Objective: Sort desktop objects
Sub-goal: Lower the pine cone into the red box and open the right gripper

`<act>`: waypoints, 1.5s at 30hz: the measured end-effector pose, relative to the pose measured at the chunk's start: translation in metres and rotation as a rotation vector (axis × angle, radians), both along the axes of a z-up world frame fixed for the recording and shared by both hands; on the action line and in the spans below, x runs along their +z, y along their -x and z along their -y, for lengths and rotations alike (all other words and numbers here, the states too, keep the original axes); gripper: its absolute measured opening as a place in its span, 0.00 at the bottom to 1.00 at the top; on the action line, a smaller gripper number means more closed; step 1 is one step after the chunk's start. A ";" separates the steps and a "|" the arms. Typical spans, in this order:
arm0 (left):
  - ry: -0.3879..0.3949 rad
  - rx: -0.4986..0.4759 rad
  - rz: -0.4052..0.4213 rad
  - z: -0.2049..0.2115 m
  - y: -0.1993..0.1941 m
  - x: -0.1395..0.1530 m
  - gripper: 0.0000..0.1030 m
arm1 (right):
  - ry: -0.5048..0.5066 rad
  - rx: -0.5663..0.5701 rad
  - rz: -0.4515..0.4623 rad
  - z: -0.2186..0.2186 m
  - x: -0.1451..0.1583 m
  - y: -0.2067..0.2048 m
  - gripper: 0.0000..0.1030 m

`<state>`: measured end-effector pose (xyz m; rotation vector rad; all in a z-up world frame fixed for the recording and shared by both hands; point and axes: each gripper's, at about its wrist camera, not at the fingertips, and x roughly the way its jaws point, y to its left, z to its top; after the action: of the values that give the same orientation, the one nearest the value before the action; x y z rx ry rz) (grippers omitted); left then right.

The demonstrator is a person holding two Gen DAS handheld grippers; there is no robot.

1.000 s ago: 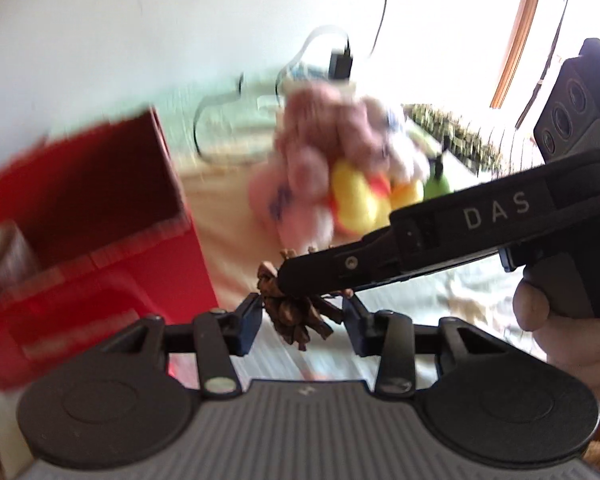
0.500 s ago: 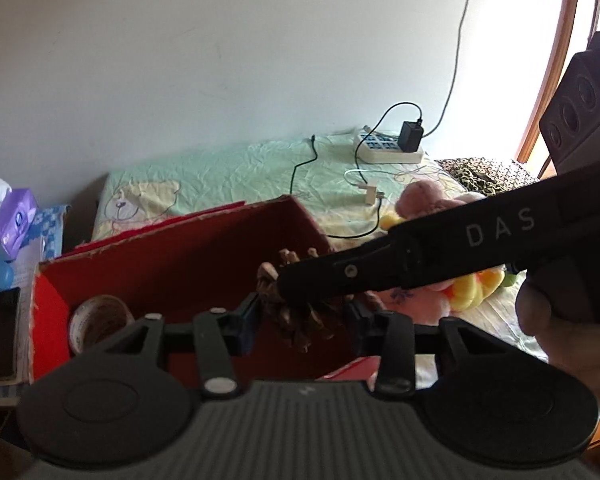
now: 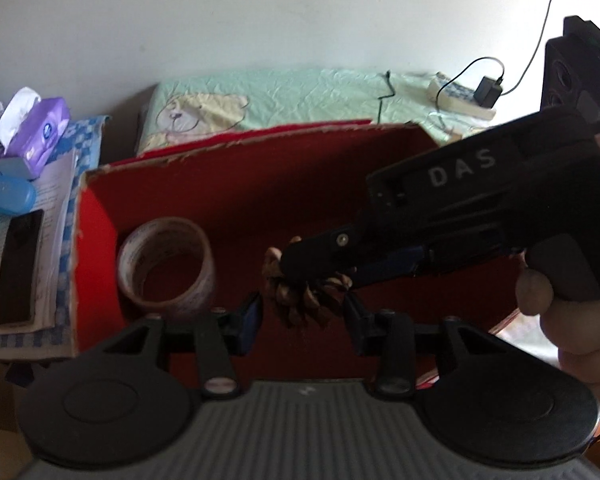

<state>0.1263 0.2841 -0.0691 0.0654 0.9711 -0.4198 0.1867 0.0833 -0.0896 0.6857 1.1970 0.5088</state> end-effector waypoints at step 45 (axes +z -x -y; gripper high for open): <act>-0.010 0.064 -0.005 -0.031 -0.013 -0.012 0.46 | 0.144 0.035 -0.033 -0.019 -0.018 -0.024 0.49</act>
<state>0.1393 0.3154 -0.0810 0.0423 0.9772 -0.3564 0.2110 0.1018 -0.1075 0.5529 1.2651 0.4370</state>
